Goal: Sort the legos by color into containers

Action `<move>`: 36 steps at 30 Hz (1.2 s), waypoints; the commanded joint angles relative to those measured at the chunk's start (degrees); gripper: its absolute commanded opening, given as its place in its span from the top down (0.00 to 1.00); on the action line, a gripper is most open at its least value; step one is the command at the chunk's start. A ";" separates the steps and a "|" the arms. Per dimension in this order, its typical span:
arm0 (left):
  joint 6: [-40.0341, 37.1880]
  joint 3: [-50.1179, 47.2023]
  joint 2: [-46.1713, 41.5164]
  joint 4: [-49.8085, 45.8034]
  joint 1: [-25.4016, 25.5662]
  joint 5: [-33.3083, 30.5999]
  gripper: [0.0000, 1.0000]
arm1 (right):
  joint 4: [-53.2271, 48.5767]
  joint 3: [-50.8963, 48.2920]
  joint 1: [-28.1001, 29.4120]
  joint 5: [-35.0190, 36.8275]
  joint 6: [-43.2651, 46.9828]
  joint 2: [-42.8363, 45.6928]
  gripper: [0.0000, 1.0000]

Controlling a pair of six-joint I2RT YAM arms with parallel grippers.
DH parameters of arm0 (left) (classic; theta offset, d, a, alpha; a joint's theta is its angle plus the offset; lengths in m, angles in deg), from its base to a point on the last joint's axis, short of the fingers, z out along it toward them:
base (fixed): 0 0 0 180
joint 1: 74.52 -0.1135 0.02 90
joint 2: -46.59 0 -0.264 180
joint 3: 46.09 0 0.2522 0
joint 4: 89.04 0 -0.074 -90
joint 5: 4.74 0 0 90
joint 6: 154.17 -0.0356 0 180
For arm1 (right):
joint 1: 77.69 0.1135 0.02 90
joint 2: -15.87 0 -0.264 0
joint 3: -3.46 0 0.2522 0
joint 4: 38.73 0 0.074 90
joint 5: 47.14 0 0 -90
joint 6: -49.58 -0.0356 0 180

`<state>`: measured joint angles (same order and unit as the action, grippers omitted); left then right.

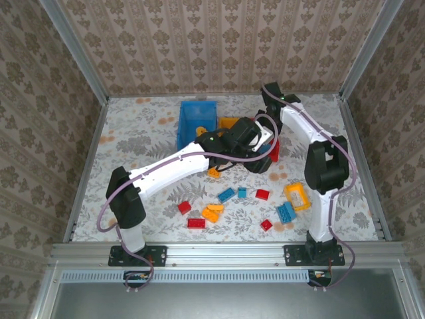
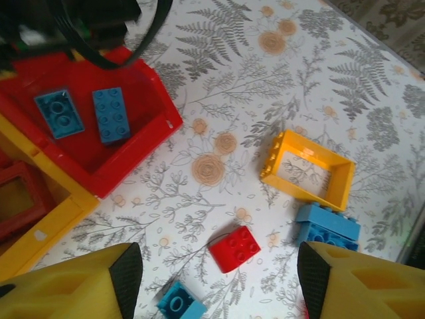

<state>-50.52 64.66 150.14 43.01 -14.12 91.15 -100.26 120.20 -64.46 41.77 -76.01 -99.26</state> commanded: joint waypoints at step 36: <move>53.20 39.39 43.14 -19.19 5.80 18.02 0.45 | -18.81 -31.23 -4.01 16.33 0.36 72.74 0.40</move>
<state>-0.68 103.15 191.23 26.11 -8.55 109.32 -117.37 89.95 -68.54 60.00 -75.14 -27.46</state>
